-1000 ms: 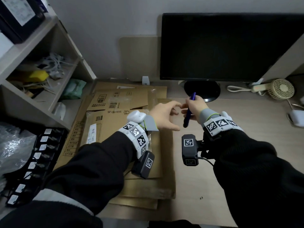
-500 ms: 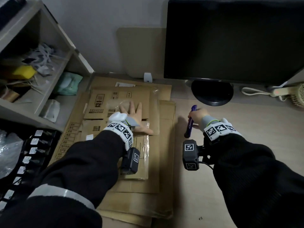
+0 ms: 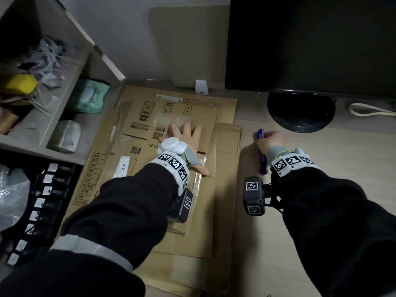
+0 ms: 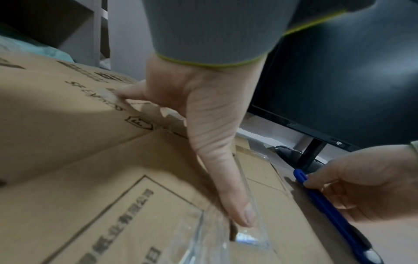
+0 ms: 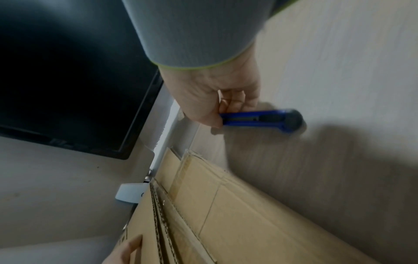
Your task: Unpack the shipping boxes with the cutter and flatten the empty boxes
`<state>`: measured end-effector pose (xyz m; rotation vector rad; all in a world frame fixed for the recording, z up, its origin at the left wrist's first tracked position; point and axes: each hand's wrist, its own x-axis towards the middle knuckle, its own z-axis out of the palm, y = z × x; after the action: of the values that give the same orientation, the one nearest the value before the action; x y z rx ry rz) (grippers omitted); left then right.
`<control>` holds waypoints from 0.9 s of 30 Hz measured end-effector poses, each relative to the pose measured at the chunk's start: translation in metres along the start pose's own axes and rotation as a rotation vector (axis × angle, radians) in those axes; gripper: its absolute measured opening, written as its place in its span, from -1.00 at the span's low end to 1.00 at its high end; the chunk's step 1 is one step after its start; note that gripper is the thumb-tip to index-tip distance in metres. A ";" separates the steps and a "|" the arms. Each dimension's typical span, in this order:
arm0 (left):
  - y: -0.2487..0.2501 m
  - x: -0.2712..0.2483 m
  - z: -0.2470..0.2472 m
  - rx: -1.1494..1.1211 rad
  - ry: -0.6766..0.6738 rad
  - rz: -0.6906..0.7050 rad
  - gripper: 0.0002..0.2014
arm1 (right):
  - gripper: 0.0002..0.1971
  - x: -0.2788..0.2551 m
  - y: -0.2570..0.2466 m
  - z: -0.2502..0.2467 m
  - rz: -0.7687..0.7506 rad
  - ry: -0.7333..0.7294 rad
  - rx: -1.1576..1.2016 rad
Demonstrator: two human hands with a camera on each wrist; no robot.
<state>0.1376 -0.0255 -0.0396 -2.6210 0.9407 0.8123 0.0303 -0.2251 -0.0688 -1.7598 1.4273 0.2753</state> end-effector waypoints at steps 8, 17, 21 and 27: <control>0.003 -0.015 -0.013 0.092 0.010 -0.013 0.42 | -0.56 -0.002 -0.003 0.003 0.093 0.102 -0.059; 0.000 -0.025 -0.009 0.072 0.089 0.001 0.25 | -0.45 -0.016 0.002 0.001 0.064 0.082 -0.072; -0.003 -0.028 -0.012 0.000 0.077 0.017 0.15 | -0.45 -0.030 0.000 0.000 -0.010 0.113 -0.060; -0.008 -0.031 -0.028 0.074 0.049 -0.030 -0.37 | -0.53 -0.056 0.005 -0.003 -0.065 0.074 -0.046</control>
<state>0.1349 -0.0149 0.0015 -2.5959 0.9231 0.6956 0.0067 -0.1873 -0.0338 -1.8673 1.4230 0.2120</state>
